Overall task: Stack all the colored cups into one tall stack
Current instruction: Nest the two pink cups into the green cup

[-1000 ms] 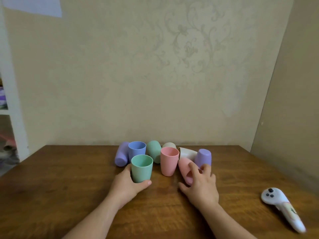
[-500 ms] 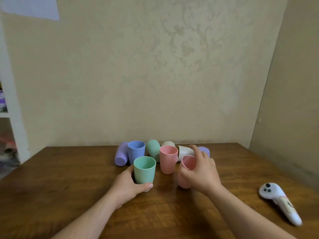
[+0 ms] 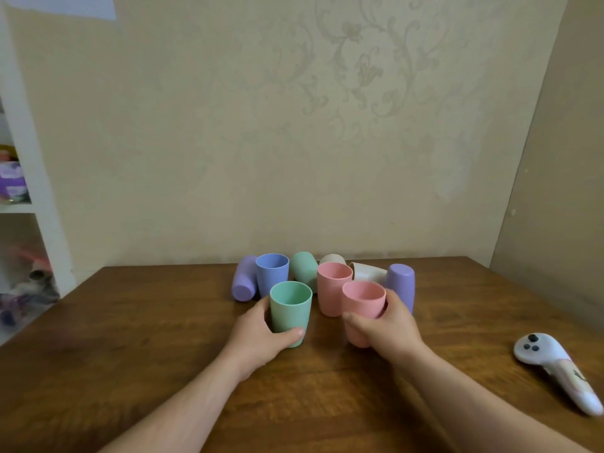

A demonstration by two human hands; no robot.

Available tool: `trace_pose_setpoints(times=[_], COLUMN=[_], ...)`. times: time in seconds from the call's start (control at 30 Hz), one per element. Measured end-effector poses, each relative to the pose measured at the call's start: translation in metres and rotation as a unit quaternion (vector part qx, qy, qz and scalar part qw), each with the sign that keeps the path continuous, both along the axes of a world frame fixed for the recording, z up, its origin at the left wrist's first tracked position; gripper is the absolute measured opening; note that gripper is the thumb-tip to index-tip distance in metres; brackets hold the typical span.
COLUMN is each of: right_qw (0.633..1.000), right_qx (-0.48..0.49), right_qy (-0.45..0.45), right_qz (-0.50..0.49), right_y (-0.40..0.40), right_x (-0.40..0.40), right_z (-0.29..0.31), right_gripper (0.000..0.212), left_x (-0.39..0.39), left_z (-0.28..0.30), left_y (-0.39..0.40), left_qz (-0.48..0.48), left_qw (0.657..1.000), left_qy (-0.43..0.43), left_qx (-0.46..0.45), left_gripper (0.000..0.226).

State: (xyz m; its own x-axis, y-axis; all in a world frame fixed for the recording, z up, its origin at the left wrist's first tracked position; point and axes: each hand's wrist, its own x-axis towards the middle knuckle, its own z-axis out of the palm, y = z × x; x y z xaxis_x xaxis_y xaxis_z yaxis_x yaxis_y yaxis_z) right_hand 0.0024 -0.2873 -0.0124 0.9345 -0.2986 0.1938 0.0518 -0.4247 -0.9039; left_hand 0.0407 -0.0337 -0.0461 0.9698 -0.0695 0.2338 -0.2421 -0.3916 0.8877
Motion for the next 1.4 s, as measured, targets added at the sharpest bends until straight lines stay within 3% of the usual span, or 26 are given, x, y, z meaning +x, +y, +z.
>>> trace_pose_setpoints(times=[0.07,0.13,0.2,0.27,0.33,0.47,0.57,0.67,0.8,0.97,1.1,1.2,1.3,1.4], right_qw=[0.999,0.994,0.99,0.988,0.987,0.985,0.981,0.986,0.988,0.98,0.986,0.987,0.979,0.97], right_qx=[0.004,0.019,0.023,0.007,-0.022,-0.099,-0.149,-0.125,-0.052,-0.119,-0.109,-0.143,-0.203,-0.235], right_qy=[-0.05,-0.095,-0.106,-0.103,-0.103,-0.086,-0.085,-0.09,-0.101,-0.075,-0.118,-0.069,0.03,0.058], right_qz=[0.014,0.04,0.085,0.118,0.124,0.111,0.086,0.067,0.102,0.142,0.04,-0.013,-0.001,-0.002], right_y=[0.009,0.023,0.042,0.063,0.085,0.111,0.115,0.114,0.111,0.09,0.047,0.024,0.018,0.025], right_x=[0.005,0.013,0.024,0.034,0.038,0.04,0.042,0.04,0.043,0.042,0.053,0.066,0.077,0.085], right_z=[0.033,0.068,0.092,0.099,0.094,0.062,0.031,0.011,0.005,0.019,0.037,0.04,0.034,0.023], right_gripper=[0.045,0.05,0.064,0.092,0.1,0.076,0.084,0.1,0.098,0.134,0.121,0.112,0.122,0.13], left_x=[0.0,0.0,-0.002,-0.003,-0.005,-0.002,0.001,0.003,0.003,0.004,0.008,0.015,0.016,0.012], left_z=[-0.001,-0.001,0.0,0.002,0.004,0.0,-0.002,-0.002,-0.001,-0.002,0.001,0.008,0.008,0.004], left_y=[-0.001,-0.001,0.0,0.001,0.002,0.003,0.002,0.002,0.001,0.002,0.001,0.001,-0.002,-0.006], left_qz=[0.004,0.011,0.015,0.012,0.011,0.022,0.039,0.04,0.035,0.023,0.027,0.01,0.024,0.053], left_qw=[1.0,1.0,1.0,1.0,1.0,1.0,0.999,0.999,0.999,0.999,0.999,0.998,0.998,0.997], left_qy=[-0.008,-0.018,-0.017,-0.012,-0.001,0.009,0.008,0.008,0.017,0.021,0.029,0.067,0.062,0.025], left_qx=[0.009,0.012,0.007,0.005,0.004,-0.012,-0.018,-0.009,-0.01,-0.02,0.007,0.014,0.023,0.048], left_gripper=[0.067,0.07,0.073,0.075,0.073,0.069,0.073,0.079,0.078,0.082,0.089,0.092,0.088,0.084])
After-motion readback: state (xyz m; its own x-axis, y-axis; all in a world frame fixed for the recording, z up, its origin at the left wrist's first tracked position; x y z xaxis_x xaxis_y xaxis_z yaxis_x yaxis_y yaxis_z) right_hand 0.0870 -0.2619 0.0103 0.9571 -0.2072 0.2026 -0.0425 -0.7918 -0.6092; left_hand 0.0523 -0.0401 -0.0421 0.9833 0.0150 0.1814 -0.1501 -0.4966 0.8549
